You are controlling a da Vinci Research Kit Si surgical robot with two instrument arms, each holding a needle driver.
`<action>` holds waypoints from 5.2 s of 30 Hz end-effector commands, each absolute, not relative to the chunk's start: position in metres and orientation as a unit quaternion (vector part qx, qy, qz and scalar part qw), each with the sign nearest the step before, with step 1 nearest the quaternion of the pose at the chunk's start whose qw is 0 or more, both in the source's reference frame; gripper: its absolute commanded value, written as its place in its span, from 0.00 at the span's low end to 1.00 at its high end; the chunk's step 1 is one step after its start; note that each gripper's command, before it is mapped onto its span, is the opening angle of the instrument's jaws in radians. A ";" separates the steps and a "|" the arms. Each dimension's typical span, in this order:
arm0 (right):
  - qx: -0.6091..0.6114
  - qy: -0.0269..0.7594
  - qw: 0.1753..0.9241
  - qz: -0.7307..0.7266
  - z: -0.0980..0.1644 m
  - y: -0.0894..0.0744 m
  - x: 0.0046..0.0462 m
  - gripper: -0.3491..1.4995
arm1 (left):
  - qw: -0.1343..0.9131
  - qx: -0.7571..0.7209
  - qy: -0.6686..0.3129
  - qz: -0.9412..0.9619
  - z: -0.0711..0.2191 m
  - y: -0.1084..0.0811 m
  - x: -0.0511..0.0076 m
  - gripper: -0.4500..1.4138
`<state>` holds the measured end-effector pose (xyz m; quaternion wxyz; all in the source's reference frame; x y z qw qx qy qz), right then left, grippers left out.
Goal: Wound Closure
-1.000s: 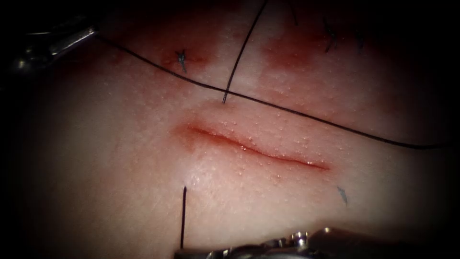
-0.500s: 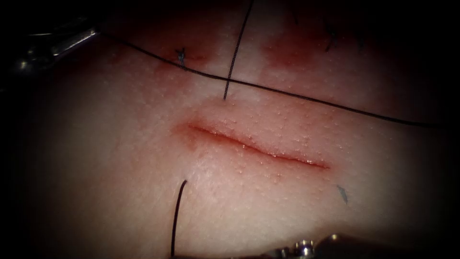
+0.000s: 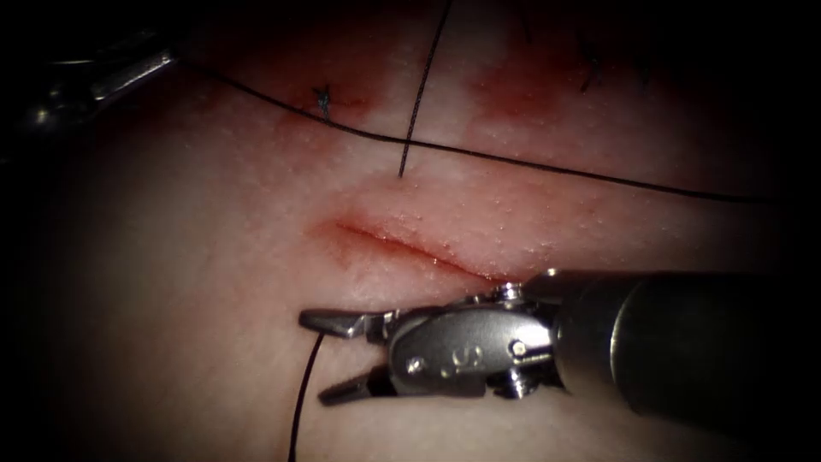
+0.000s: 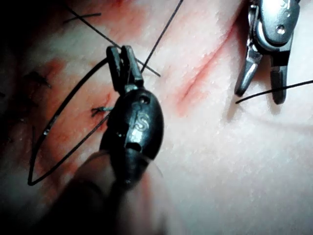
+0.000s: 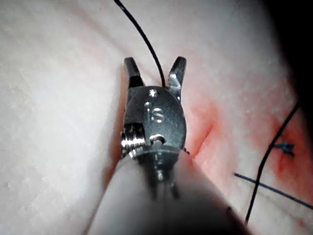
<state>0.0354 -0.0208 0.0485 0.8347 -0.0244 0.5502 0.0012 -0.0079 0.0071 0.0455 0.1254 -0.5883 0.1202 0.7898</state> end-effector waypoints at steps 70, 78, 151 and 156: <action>-0.125 0.448 0.883 0.070 0.041 -0.024 0.0256 0.84 | 0.001 -0.771 0.073 0.632 0.038 0.017 -0.0225 0.00; -0.125 0.448 0.882 0.071 0.041 -0.025 0.0262 0.82 | -0.022 -0.780 0.056 0.622 0.041 0.020 -0.0258 0.00; 0.230 0.394 0.626 0.632 0.063 -0.008 0.0276 0.81 | 0.173 -0.374 -0.113 0.904 0.055 0.002 -0.0036 0.68; 0.231 0.378 0.624 0.644 0.063 -0.008 0.0279 0.79 | 0.173 -0.374 -0.113 0.904 0.055 0.002 -0.0037 0.65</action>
